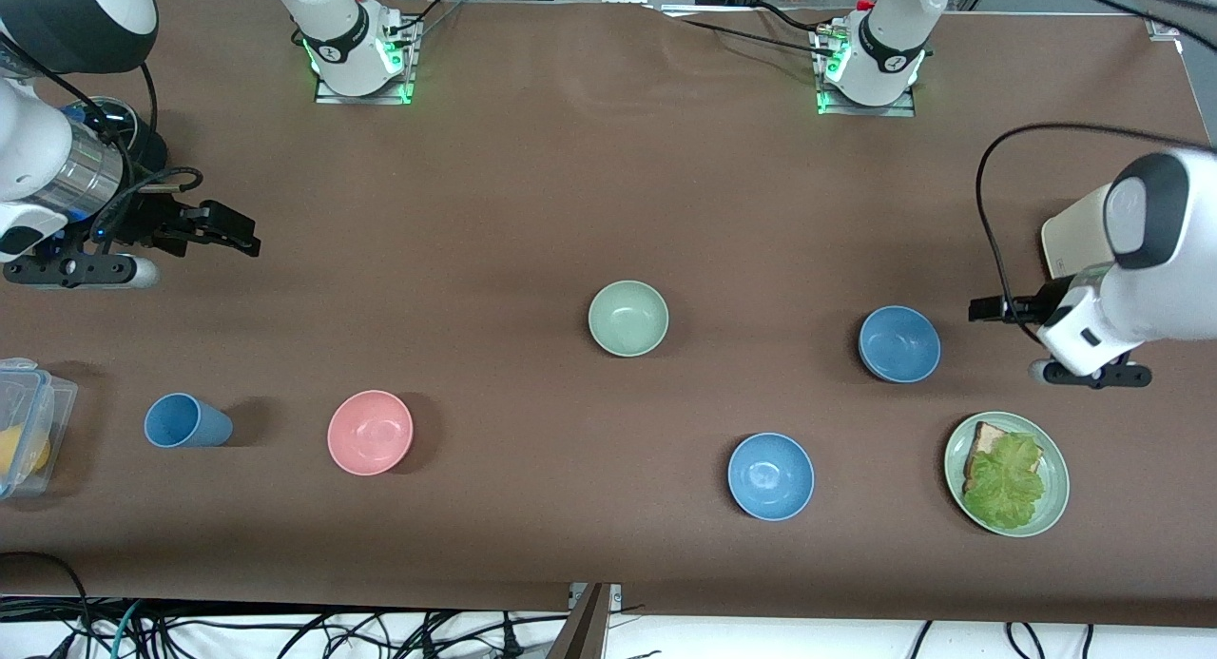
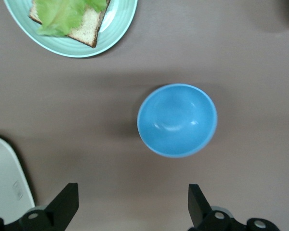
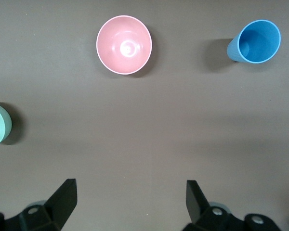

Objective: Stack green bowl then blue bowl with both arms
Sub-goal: 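Reach the left gripper to the light blue bowl rim and grasp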

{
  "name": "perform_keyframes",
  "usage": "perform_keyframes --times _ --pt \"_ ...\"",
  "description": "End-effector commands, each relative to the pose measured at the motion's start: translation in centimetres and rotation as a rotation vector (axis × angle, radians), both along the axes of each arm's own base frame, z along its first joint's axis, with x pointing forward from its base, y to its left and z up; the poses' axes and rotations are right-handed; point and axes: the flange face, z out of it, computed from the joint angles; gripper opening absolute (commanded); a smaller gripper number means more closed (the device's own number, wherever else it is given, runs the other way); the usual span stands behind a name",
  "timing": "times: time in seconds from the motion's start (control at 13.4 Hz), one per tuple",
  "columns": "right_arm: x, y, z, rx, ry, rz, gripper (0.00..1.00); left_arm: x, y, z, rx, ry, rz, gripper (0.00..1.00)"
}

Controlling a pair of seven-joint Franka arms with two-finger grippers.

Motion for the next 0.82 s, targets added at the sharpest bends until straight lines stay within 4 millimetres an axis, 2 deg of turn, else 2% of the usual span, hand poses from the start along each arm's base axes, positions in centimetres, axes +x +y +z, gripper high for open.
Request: perform_keyframes --times 0.0,0.15,0.3,0.37,0.52,0.6,0.67,0.74 --pt "-0.7 -0.3 0.4 -0.03 -0.008 0.016 1.0 2.0 0.7 -7.8 -0.042 0.01 -0.104 1.0" --pt "-0.8 -0.3 0.6 -0.033 -0.008 0.018 1.0 2.3 0.5 -11.7 -0.064 -0.001 -0.14 1.0" --pt "-0.9 -0.3 0.9 -0.033 -0.01 0.021 1.0 1.9 -0.2 -13.7 -0.11 0.02 -0.247 1.0" --pt "-0.7 -0.5 1.4 -0.032 -0.018 0.027 1.0 1.8 -1.5 -14.5 -0.154 0.023 -0.281 1.0" --pt "-0.3 -0.4 1.4 -0.034 -0.013 0.024 1.0 1.7 -1.1 -15.1 -0.186 0.024 -0.271 1.0" --pt "-0.2 -0.6 1.7 -0.045 -0.021 0.023 1.0 2.1 -0.9 -14.9 -0.177 -0.006 -0.267 0.85" --pt "-0.2 -0.6 1.6 -0.068 -0.023 0.03 1.0 2.1 -0.4 -15.2 -0.173 -0.015 -0.261 0.61" --pt "-0.1 -0.6 1.9 -0.083 -0.029 0.05 1.0 2.1 -0.3 -15.3 -0.172 -0.014 -0.258 0.42"
